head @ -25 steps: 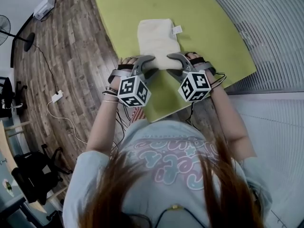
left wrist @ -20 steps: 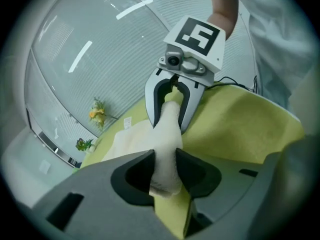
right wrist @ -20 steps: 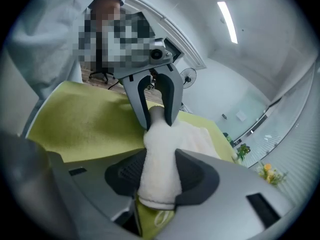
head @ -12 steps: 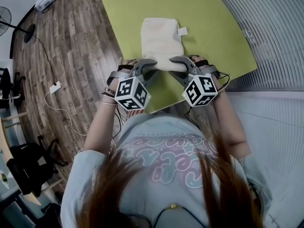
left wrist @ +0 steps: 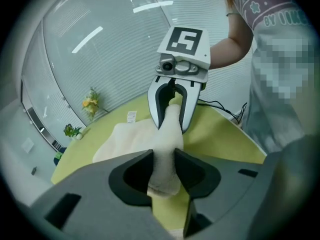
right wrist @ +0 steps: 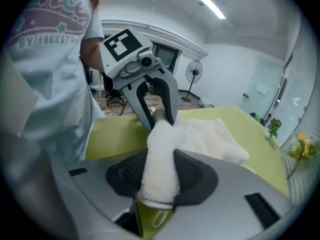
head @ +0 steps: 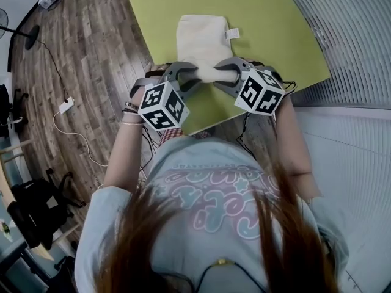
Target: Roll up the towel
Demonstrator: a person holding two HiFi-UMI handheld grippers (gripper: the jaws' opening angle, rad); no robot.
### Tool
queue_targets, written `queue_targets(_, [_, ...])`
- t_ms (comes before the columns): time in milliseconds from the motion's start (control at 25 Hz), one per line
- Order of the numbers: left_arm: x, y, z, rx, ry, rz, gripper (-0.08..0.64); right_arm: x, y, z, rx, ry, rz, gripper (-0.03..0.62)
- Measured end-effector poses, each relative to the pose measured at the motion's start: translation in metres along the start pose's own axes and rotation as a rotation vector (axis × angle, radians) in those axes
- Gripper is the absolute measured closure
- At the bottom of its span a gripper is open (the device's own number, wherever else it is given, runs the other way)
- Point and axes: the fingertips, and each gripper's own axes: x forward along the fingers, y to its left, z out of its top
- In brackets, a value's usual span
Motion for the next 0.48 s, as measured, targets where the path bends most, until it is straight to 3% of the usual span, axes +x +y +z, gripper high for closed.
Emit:
queue_targets(160, [0.003,0.002,0.001,0.023,-0.007,0.019,0.414,0.001,-0.004,-0.004,0.105,0.003,0.128,0.448])
queue_targets(320, [0.003,0.002,0.004,0.055,0.018,-0.014,0.4,0.001,-0.005,-0.004,0.136,0.018,0.23,0.448])
queue_targets(480, [-0.011,0.013,0.009,0.049,0.034,-0.027,0.316,0.003,-0.011,-0.001,0.19,0.007,0.305,0.449])
